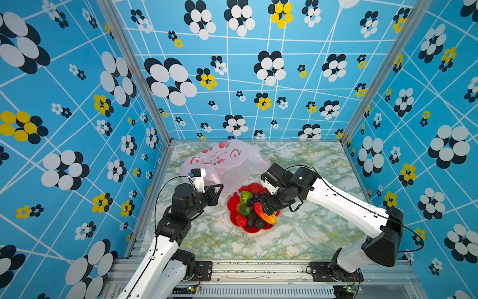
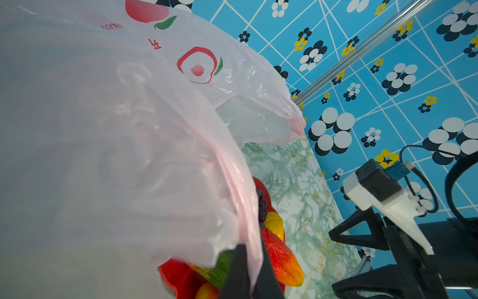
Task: Place the fruits into the plastic bag
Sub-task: Open the plastic bag at the top-left of the table, then pick up the fruit from the plate.
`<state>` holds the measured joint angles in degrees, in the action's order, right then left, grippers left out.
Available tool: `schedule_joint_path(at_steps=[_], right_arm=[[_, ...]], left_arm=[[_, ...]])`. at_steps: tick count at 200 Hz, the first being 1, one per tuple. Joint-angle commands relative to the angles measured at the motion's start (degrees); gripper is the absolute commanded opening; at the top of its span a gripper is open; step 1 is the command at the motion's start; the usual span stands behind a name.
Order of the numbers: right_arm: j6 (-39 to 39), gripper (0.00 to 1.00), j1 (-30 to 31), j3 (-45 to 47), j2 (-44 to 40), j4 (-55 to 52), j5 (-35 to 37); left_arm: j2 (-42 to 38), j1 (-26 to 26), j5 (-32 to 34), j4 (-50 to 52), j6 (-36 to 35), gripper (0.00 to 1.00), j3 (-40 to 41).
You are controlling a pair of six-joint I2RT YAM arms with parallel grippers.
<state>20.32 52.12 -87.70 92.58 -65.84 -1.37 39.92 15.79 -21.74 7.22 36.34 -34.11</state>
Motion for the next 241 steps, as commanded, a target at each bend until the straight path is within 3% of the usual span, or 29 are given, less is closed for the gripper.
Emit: schedule_joint_path(at_steps=[1,151,241], right_arm=[[-2.36,0.83,0.26,-1.84,2.75,-1.92,3.34],[-6.39,0.7,0.55,-2.94,14.76,3.98,-1.1],[-6.27,0.31,0.53,-5.6,16.01,4.96,-1.11]], left_arm=[[-1.79,0.24,-1.38,2.61,-2.6,0.0,0.42],[-0.88,0.27,0.51,1.76,-2.21,0.0,0.52],[1.32,0.2,-0.49,0.91,-2.95,0.0,0.22]])
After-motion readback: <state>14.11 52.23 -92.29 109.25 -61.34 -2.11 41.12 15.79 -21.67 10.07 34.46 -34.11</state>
